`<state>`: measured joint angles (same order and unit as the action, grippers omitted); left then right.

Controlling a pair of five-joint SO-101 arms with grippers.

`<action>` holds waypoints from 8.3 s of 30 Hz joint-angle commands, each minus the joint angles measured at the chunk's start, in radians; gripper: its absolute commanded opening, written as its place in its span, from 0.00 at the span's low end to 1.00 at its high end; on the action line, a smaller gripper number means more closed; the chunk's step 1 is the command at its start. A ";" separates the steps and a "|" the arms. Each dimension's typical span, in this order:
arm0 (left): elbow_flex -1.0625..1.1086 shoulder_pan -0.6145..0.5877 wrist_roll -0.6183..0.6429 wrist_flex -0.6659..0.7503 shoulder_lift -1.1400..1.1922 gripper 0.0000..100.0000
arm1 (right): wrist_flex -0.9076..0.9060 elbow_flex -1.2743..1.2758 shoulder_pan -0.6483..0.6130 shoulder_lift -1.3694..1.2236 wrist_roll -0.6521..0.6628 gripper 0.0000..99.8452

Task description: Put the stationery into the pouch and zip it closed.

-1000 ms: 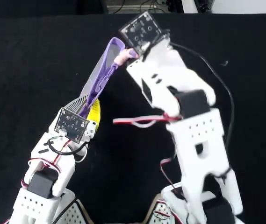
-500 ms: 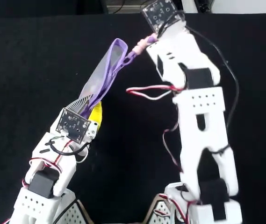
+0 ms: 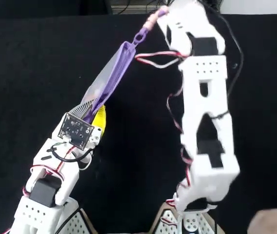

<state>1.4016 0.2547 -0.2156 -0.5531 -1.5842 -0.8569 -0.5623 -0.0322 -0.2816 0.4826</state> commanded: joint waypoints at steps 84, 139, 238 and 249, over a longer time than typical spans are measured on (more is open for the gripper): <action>-0.513 -0.081 0.130 -0.436 0.008 0.15 | -0.850 0.176 0.285 0.766 0.000 0.34; 0.260 -0.272 0.124 -0.531 -0.245 0.03 | -0.226 2.071 0.153 2.167 -0.147 0.01; 0.298 -0.274 0.129 -0.717 -0.233 0.03 | -0.445 2.246 0.158 2.166 -0.140 0.01; 0.298 -0.274 0.129 -0.717 -0.233 0.03 | -0.445 2.246 0.158 2.166 -0.140 0.01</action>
<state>1.6732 -0.0138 -0.0944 -1.2620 -1.8190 -1.2927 1.6855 0.1274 1.8021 0.3445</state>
